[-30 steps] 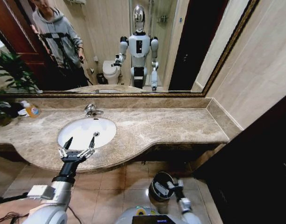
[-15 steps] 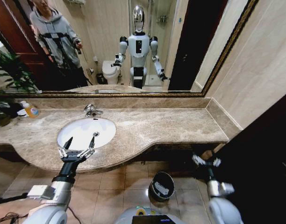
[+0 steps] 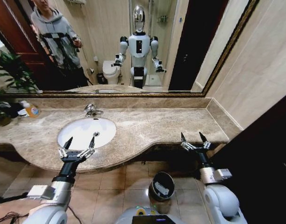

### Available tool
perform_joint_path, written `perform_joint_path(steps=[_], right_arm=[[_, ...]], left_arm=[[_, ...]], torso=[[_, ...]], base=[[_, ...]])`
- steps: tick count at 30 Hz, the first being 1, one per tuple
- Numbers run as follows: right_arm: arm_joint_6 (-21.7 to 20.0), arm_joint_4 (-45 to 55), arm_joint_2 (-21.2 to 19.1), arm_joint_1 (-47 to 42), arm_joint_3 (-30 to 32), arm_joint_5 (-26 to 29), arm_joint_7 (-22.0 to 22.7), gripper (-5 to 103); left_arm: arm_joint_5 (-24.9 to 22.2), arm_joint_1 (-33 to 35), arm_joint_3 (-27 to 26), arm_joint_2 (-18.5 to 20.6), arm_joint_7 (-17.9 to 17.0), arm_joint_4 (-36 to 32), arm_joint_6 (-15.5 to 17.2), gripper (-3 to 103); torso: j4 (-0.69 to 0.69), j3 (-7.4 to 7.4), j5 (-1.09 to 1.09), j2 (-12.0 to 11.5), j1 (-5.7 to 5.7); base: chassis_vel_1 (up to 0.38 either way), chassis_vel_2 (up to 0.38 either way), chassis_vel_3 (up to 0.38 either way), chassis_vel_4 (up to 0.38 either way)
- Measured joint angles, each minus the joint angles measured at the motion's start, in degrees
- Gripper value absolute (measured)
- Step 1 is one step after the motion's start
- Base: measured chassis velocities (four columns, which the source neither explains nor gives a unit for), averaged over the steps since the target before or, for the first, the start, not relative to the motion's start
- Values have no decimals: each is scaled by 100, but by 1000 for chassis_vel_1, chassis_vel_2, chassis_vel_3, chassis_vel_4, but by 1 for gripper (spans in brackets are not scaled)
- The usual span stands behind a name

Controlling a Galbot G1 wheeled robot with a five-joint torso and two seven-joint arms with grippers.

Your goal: Pick up the trash from the sink and place it in the trash bin.

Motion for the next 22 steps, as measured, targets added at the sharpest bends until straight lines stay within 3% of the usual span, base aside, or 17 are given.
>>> perform_joint_path(steps=[22], right_arm=[[27,-53,1,3,-6,-17,16,100]], left_arm=[[0,0,0,0,0,0,0,100]], torso=[[0,0,0,0,0]], base=[[0,0,0,0]])
